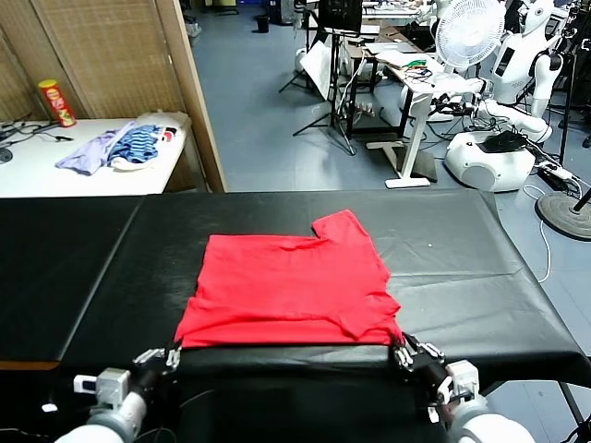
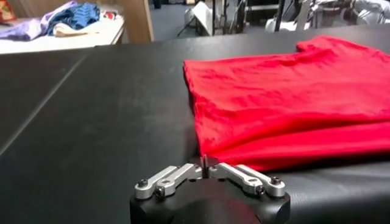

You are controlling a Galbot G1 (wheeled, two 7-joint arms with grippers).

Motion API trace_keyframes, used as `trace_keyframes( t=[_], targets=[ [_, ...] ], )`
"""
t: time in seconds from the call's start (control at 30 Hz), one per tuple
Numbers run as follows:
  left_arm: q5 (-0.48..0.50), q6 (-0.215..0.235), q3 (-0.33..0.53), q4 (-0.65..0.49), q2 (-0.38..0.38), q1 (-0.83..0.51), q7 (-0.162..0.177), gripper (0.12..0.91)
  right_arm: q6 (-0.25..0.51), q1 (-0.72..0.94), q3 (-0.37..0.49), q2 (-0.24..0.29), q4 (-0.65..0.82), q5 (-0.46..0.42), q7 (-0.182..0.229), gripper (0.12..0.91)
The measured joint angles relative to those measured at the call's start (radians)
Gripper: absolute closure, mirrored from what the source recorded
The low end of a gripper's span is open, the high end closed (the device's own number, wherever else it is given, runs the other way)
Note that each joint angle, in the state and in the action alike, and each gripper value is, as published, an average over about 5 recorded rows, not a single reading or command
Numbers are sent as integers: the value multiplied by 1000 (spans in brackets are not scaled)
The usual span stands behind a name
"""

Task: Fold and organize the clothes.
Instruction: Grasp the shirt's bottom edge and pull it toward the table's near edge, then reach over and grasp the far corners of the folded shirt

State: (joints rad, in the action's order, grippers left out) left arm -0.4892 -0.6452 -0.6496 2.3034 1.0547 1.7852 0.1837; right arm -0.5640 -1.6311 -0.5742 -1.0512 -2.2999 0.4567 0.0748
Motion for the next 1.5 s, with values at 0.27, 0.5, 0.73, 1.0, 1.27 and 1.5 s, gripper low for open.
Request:
trace_keyframes(
  t=[0.27,0.5,0.73,1.0,1.27,1.5],
  targets=[
    [-168,-31,-42,22,-45,-150,-12,234,17,257,56,1,128,23,37,227],
    [-269,-16,70,-214,-45,-513,-7,232,19,584,212,-29,399,19,58,227],
    [-303,-22,230,-505,-22,-830,-17,232,26,847,352,-81,686,21,74,227],
    [-302,-43,343,-758,9,-1041,-44,232,10,1047,425,-173,965,34,54,227],
    [-294,-44,387,-914,26,-1124,-62,238,-9,1138,447,-249,1115,40,46,227],
    [-281,-19,399,-988,39,-1152,-93,508,-30,1164,432,-291,1175,40,51,400]
  ],
)
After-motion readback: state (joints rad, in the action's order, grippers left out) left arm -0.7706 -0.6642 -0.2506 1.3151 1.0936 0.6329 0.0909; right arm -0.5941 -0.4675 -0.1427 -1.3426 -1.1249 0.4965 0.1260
